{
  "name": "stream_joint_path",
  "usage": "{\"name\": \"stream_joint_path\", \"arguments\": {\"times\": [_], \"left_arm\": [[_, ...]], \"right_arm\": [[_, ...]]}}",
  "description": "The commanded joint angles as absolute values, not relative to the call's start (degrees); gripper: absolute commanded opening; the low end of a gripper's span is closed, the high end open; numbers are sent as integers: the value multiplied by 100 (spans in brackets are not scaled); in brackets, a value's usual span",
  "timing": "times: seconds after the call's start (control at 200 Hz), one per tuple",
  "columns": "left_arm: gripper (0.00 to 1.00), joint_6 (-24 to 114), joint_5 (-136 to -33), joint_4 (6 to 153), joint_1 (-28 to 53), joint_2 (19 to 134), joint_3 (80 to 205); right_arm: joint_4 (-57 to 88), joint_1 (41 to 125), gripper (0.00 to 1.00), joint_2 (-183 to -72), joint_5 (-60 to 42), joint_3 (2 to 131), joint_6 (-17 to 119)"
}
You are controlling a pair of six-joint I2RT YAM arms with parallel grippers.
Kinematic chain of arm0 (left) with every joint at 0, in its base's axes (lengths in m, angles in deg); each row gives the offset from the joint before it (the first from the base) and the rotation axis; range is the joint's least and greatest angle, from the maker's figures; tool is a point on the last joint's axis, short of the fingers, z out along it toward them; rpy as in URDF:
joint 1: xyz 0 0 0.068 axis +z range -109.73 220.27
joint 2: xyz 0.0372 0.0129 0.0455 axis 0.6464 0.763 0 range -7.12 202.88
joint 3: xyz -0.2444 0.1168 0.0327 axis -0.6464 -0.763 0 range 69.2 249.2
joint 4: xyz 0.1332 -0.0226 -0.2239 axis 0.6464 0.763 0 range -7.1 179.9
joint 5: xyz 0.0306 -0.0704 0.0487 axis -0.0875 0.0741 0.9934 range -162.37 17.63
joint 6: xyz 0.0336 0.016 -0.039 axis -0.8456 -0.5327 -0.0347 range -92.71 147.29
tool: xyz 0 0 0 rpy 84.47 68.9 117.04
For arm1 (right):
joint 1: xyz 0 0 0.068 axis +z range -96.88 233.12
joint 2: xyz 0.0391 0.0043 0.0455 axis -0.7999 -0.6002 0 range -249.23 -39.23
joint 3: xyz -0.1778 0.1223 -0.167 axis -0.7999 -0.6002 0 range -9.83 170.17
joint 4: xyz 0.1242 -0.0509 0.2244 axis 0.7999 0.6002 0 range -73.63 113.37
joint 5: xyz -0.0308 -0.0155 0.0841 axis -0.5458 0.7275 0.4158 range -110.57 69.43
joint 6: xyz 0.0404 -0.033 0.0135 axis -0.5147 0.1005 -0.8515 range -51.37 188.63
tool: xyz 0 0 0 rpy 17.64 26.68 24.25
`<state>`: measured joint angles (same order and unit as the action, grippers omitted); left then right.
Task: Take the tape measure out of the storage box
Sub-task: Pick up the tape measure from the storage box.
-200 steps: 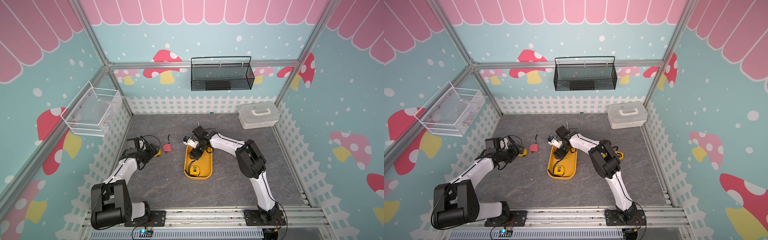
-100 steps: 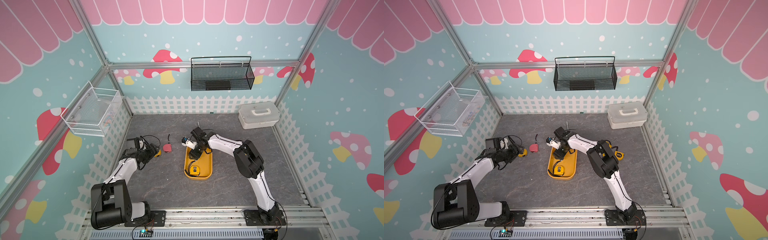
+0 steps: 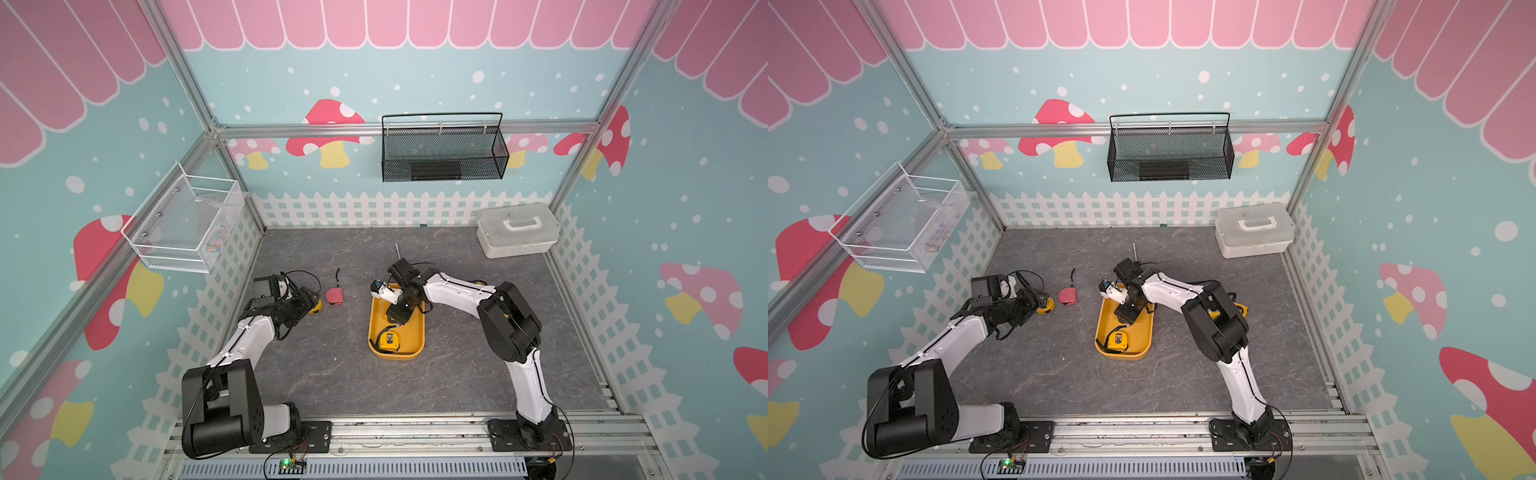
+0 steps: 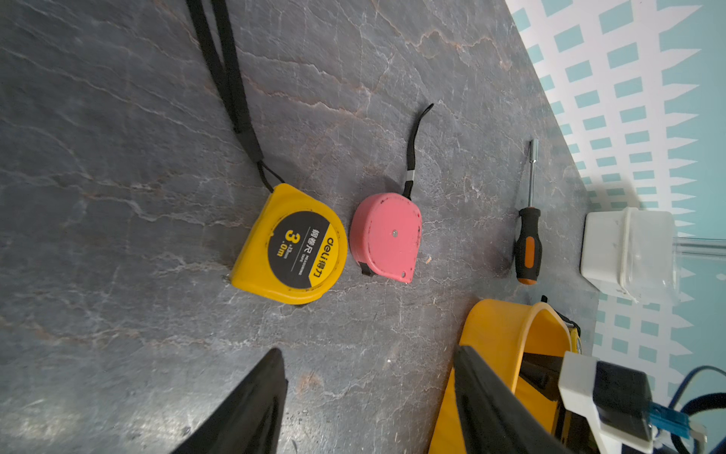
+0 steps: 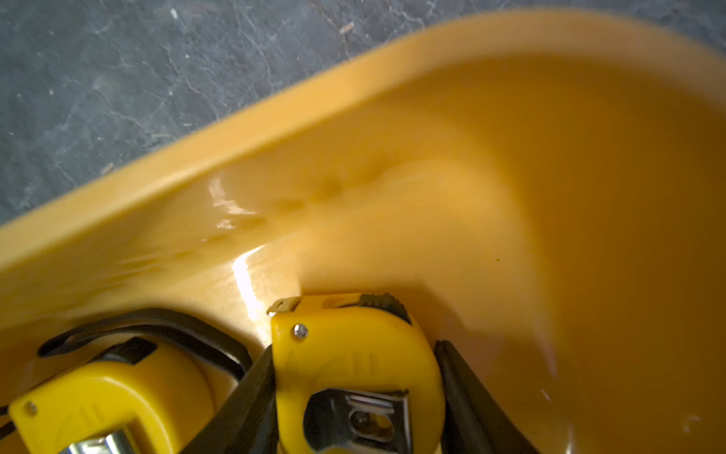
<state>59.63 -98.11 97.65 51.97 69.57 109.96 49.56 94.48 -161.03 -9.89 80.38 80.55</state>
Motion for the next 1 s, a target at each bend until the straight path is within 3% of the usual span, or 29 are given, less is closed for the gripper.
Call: {"name": "stream_joint_path", "arguments": {"times": [0.0,0.465,0.996], "left_arm": [[69,5902,-9888,9688,5156,6979,11007],[69,5928,-9935,9635,5110,6997,10996],[69,5928,-9934,9640,5108,6992,11007]], "right_arm": [[5038,9482,49,-15630,-1044,8055,8022],[5363,9218,47,-14884,-1316,8683,8249],[5475,8400,46,-13962,-1597,8090,8019]]}}
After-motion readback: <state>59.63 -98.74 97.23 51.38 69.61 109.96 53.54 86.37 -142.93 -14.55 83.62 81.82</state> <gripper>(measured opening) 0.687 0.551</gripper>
